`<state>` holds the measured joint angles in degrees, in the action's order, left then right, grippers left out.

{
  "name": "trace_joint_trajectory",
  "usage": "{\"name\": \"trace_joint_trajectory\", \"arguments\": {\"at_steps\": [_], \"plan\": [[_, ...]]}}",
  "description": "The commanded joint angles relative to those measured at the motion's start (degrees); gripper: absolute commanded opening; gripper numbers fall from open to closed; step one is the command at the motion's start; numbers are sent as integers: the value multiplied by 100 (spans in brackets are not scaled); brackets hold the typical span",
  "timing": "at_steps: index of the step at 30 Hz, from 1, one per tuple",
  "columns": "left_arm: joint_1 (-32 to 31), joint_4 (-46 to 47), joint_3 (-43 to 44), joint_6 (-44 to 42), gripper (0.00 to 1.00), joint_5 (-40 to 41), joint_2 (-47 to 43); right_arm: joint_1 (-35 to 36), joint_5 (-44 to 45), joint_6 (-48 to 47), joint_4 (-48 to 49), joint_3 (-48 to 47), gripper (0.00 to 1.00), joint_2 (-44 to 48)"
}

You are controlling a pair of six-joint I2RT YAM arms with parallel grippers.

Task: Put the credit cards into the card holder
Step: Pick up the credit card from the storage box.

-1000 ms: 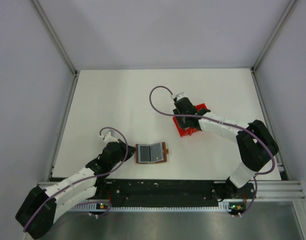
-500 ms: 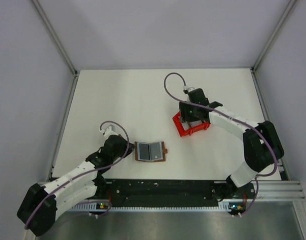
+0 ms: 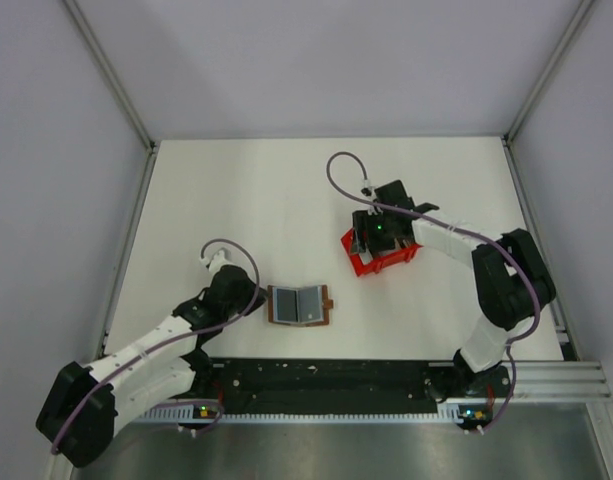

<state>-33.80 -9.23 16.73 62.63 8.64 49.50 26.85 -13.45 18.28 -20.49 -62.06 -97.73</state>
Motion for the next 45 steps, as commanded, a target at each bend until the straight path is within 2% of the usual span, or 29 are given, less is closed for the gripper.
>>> {"name": "trace_joint_trajectory", "arguments": {"at_steps": [1,7,13,17,20,22,23,24,31,35,37,38,45], "plan": [[49,1,252,-111,0,94,60,-154,-377,88,115,-315,57,26],[128,150,366,-181,0,-12,306,-189,-860,132,124,-429,56,158],[154,273,366,-172,0,-91,438,-189,-905,132,124,-438,53,246],[163,308,331,-155,0,-108,447,-198,-922,123,124,-403,45,202],[172,326,304,-155,0,-117,447,-250,-922,175,124,-377,33,220],[172,326,304,-155,0,-117,447,-312,-887,193,124,-359,30,237],[181,335,304,-172,0,-117,430,-338,-852,211,124,-368,26,263],[181,335,304,-164,0,-117,447,-347,-791,202,133,-359,18,272],[216,343,269,-172,0,-144,438,-540,-483,193,98,-359,6,325],[234,352,252,-163,0,-144,438,-558,-89,123,-16,-368,11,360],[251,352,252,-163,0,-152,438,-567,175,79,-121,-403,29,360],[251,361,243,-172,0,-161,438,-558,202,79,-131,-412,33,378],[278,405,225,-155,0,-196,456,-541,-166,237,80,-307,40,606]]}}
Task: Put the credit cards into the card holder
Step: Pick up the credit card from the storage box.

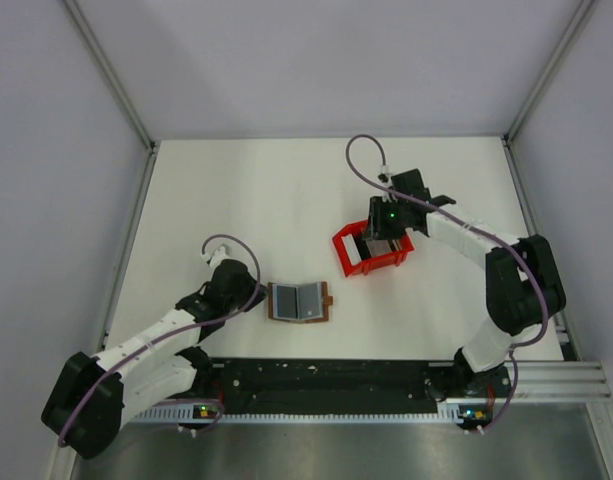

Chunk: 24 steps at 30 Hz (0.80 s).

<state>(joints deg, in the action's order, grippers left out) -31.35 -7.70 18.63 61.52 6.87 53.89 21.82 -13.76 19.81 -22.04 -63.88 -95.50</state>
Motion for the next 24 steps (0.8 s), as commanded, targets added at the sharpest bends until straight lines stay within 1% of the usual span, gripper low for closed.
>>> {"name": "trace_joint_trajectory", "arguments": {"at_steps": [1,4,8,15,16,24], "plan": [[42,261,44,-52,0,-19,16,-12,-205,128,305,-55,40,418],[42,261,44,-70,0,-28,17,111,-531,154,525,51,42,462],[50,261,35,-70,0,-54,17,261,-830,286,701,103,44,270],[59,226,18,-61,0,-81,-1,322,-936,330,745,60,45,-205],[51,234,18,-61,0,-72,8,331,-927,348,754,42,48,-240],[68,296,0,-61,0,-90,34,384,-1042,260,693,-90,52,-583]]}}
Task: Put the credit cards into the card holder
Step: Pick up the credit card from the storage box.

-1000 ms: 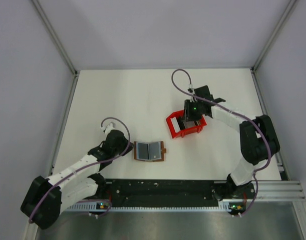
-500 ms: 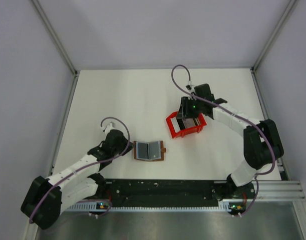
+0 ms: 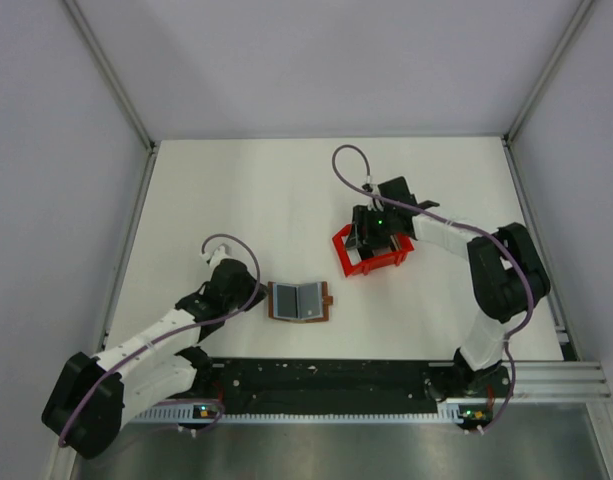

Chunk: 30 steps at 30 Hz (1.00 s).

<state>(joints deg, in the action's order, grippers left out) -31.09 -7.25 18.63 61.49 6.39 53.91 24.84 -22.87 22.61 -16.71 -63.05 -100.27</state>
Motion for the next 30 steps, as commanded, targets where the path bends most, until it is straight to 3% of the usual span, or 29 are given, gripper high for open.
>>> {"name": "trace_joint_trajectory", "arguments": {"at_steps": [1,4,7,13,15,22,24,30], "plan": [[50,259,-9,-50,0,-50,32,91,-51,-11,142,-182,51,-116],[51,259,9,-59,0,-59,41,100,46,-29,124,-155,47,-125],[68,259,9,-76,0,-68,49,91,-59,-2,124,-190,32,-55],[86,276,9,-85,0,-94,76,91,2,-2,115,-243,28,262],[86,285,26,-85,0,-103,76,91,11,-2,115,-261,22,315],[103,303,9,-85,0,-138,93,30,28,33,80,-278,22,482],[112,311,9,-85,0,-138,93,-23,37,42,80,-261,27,517],[121,338,-18,-94,0,-156,102,-102,-541,-29,89,-349,28,377]]}}
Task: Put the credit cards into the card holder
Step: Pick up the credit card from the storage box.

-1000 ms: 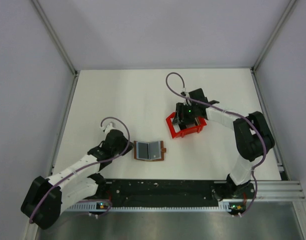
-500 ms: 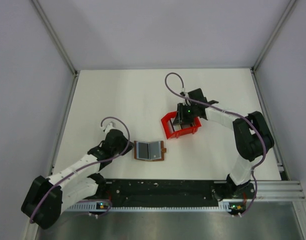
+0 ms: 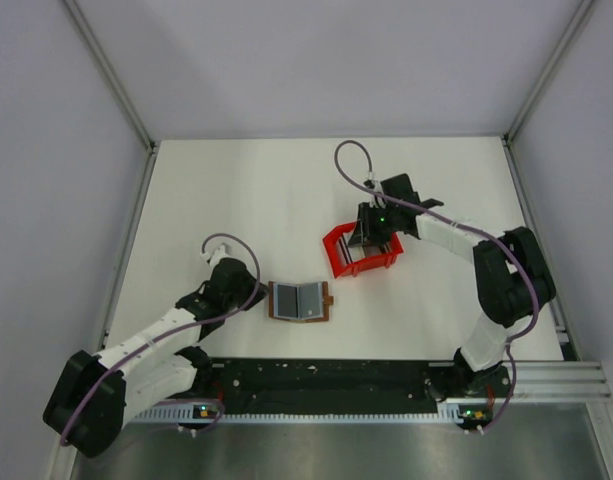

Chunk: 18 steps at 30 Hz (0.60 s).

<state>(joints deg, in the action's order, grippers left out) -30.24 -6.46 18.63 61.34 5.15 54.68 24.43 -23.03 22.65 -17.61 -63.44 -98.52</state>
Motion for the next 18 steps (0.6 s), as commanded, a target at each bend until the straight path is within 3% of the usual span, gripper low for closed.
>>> {"name": "trace_joint_trajectory", "arguments": {"at_steps": [1,6,18], "plan": [[44,259,-26,-70,0,-40,26,-52,-606,-16,170,-318,27,158],[44,294,-53,-61,0,-58,34,-61,-703,63,161,-309,38,-53],[71,321,-70,-78,0,-110,61,18,-685,64,38,-380,39,-168]]}}
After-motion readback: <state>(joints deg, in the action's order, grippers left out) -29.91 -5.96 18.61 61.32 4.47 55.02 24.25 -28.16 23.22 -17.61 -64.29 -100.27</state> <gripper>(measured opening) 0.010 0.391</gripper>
